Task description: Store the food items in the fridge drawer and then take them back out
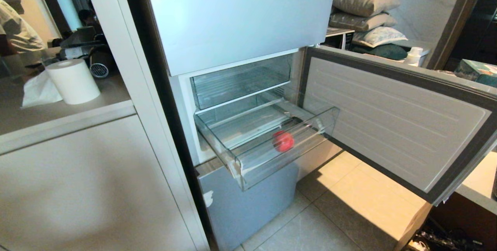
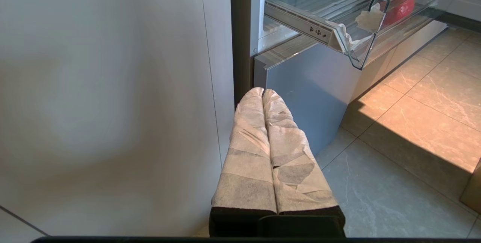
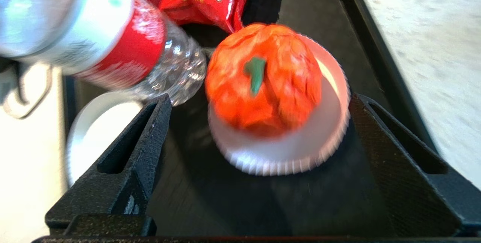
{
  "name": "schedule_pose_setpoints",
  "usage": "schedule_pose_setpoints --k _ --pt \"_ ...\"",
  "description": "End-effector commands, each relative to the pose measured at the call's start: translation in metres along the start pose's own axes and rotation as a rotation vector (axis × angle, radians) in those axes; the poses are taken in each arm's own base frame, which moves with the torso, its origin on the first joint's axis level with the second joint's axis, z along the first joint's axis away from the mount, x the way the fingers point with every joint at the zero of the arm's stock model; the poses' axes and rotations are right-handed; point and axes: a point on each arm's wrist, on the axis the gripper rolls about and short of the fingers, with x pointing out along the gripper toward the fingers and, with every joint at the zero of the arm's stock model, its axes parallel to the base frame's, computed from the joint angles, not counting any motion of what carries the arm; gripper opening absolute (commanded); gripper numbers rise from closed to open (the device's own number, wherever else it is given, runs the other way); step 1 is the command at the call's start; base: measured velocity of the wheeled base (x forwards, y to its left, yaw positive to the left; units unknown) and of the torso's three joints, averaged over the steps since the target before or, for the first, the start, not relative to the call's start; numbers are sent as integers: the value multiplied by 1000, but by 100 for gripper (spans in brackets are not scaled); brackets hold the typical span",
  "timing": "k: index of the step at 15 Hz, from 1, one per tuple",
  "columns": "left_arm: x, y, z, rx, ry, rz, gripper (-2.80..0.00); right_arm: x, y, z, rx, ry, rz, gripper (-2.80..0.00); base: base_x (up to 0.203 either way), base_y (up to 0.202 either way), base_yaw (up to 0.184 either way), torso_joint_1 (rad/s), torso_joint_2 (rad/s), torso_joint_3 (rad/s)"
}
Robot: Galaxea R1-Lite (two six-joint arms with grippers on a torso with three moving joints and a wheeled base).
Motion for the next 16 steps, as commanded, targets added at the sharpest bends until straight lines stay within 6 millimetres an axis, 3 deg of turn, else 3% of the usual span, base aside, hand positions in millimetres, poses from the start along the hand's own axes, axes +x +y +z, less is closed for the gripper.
schedule_pose_setpoints --k 1,2,6,10,12,14,16 --pt "0 0 0 0 2 0 -280 -43 15 20 -10 -50 12 0 0 0 0 0 0 0" --pt "0 0 0 0 2 0 -280 -59 18 22 -11 -56 14 -280 0 0 0 0 0 0" --pt "0 0 0 0 2 0 -280 -131 40 38 -36 -154 45 -280 0 0 0 0 0 0" --pt "0 0 0 0 2 0 -280 -231 78 37 -104 -302 139 -280 0 0 0 0 0 0" --pt "0 0 0 0 2 0 -280 -272 107 14 -164 -328 250 -280 0 0 0 0 0 0" --pt "0 0 0 0 2 0 -280 -304 147 -29 -251 -278 445 -280 0 0 0 0 0 0" --pt "0 0 0 0 2 0 -280 -339 165 -75 -332 -217 629 -280 0 0 0 0 0 0"
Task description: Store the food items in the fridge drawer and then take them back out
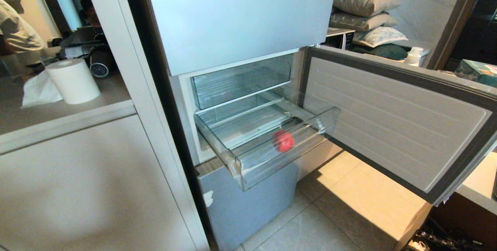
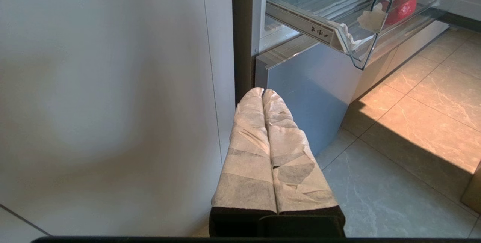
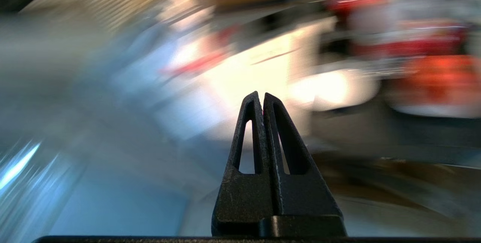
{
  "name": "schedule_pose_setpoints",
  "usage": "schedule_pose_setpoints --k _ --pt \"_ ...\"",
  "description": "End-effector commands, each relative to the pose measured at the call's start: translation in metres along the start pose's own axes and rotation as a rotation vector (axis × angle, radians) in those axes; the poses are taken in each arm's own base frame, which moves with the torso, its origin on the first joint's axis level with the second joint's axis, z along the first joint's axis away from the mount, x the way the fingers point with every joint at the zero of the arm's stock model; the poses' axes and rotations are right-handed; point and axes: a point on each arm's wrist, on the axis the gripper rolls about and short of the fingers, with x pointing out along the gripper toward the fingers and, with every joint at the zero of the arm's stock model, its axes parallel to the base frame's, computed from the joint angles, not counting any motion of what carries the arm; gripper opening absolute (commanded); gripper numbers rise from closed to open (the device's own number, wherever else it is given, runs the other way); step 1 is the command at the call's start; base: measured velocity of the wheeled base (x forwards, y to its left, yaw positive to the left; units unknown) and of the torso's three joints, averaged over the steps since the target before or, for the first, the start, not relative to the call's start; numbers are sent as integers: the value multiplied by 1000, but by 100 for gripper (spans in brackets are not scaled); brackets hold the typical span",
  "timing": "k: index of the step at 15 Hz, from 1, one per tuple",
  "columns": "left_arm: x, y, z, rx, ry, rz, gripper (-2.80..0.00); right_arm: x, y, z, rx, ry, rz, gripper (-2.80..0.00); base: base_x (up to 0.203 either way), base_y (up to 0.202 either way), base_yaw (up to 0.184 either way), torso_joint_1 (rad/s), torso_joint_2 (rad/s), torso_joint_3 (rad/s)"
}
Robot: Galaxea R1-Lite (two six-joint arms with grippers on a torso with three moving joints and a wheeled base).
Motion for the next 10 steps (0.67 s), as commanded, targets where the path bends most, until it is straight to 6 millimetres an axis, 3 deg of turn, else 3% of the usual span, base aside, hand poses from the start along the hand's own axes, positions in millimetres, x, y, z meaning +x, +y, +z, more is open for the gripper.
schedule_pose_setpoints --k 1,3,6,8,10 --pt "0 0 0 0 2 0 -280 -69 50 -31 -81 -31 288 -280 0 0 0 0 0 0" --pt "0 0 0 0 2 0 -280 -115 50 -64 -148 -24 454 -280 0 0 0 0 0 0" --pt "0 0 0 0 2 0 -280 -159 23 -110 -205 -71 599 -280 0 0 0 0 0 0" --pt "0 0 0 0 2 0 -280 -174 5 -135 -242 -123 626 -280 0 0 0 0 0 0" --pt "0 0 0 0 2 0 -280 -174 -8 -165 -328 -109 610 -280 0 0 0 0 0 0"
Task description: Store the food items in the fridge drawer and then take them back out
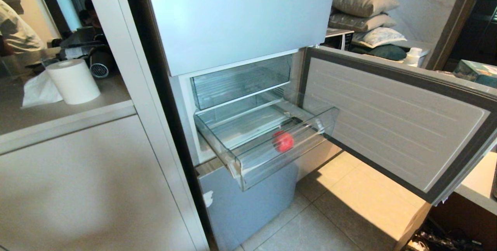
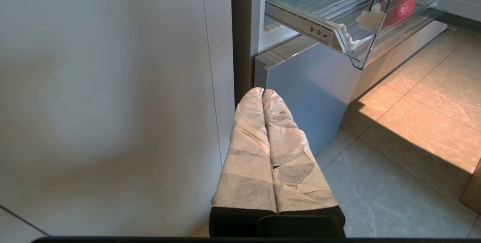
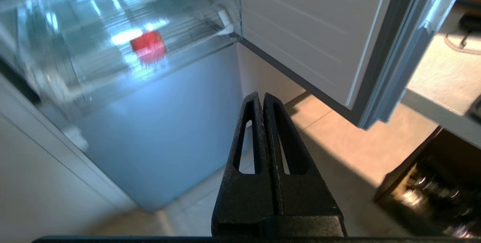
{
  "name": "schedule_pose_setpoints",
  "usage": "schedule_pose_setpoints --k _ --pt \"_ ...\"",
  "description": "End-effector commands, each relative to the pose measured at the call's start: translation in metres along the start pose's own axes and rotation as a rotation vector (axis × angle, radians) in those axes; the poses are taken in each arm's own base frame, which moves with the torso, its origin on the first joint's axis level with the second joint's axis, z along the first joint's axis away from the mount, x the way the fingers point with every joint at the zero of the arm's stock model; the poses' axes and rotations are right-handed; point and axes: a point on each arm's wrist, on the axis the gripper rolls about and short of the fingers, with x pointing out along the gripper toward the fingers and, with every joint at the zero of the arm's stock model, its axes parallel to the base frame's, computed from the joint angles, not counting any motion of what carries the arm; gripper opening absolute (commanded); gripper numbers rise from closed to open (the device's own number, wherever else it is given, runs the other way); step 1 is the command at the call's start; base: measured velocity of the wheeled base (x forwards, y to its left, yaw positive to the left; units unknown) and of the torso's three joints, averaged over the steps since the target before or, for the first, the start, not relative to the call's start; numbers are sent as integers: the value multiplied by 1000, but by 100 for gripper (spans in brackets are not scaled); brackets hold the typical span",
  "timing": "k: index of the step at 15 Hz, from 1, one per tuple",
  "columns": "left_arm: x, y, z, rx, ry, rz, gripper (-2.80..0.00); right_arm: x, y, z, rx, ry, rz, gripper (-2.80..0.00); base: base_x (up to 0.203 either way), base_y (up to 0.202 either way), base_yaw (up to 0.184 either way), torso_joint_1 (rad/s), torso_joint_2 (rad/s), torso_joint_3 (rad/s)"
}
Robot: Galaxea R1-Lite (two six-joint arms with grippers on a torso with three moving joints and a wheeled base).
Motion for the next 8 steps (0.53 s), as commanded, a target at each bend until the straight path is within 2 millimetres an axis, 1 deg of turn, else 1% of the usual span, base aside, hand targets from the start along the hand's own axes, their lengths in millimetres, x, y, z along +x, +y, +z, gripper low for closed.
schedule_pose_setpoints --k 1,3,4,5,6,8 --pt "0 0 0 0 2 0 -280 -14 -2 -37 -83 3 -10 -280 0 0 0 0 0 0" --pt "0 0 0 0 2 0 -280 -16 -3 -52 -118 135 -27 -280 0 0 0 0 0 0" --pt "0 0 0 0 2 0 -280 -19 -4 -59 -148 175 -7 -280 0 0 0 0 0 0" --pt "0 0 0 0 2 0 -280 -22 -4 -61 -169 190 28 -280 0 0 0 0 0 0" --pt "0 0 0 0 2 0 -280 -23 -5 -62 -180 191 29 -280 0 0 0 0 0 0" --pt "0 0 0 0 2 0 -280 -31 -5 -64 -180 90 18 -280 0 0 0 0 0 0"
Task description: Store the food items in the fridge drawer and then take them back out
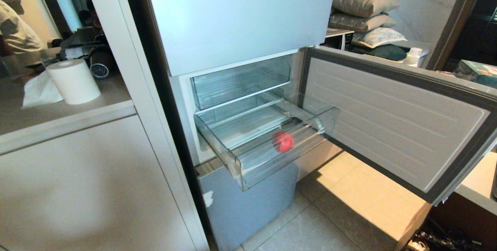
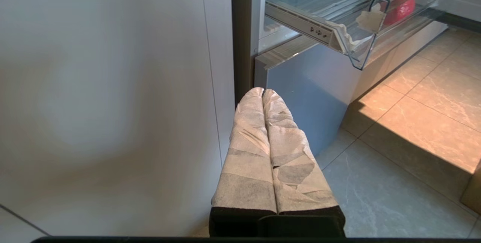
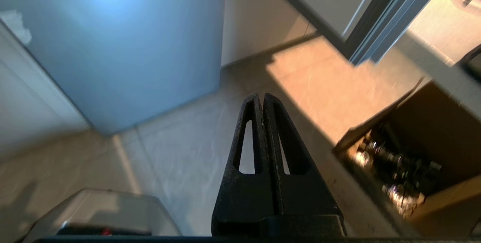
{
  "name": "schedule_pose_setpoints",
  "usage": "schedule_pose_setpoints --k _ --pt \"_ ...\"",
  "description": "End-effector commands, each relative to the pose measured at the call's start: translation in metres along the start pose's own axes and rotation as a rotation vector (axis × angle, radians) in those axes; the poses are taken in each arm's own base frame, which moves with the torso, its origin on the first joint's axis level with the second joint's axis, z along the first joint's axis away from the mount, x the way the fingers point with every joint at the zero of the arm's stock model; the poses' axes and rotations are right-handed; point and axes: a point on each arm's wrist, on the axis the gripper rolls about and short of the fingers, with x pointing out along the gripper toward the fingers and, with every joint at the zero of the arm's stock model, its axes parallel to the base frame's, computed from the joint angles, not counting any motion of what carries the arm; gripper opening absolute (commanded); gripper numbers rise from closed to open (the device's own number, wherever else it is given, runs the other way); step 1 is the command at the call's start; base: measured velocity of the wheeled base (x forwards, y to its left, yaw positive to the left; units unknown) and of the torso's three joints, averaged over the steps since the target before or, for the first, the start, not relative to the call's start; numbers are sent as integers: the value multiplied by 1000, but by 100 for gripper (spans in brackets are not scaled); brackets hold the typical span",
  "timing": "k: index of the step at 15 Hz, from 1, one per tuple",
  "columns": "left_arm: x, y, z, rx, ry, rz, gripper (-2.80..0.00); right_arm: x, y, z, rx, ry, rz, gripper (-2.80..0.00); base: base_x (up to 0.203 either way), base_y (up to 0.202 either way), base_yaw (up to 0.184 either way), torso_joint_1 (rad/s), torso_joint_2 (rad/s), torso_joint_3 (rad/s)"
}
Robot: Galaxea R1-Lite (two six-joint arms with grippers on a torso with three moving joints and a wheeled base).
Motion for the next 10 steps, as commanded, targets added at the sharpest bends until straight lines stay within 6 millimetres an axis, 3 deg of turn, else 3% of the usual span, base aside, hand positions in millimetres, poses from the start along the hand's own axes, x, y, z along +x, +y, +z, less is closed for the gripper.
schedule_pose_setpoints --k 1,10 --pt "0 0 0 0 2 0 -280 -11 1 -6 4 -147 -17 -280 0 0 0 0 0 0" --pt "0 0 0 0 2 0 -280 -12 1 -6 46 -188 -29 -280 0 0 0 0 0 0"
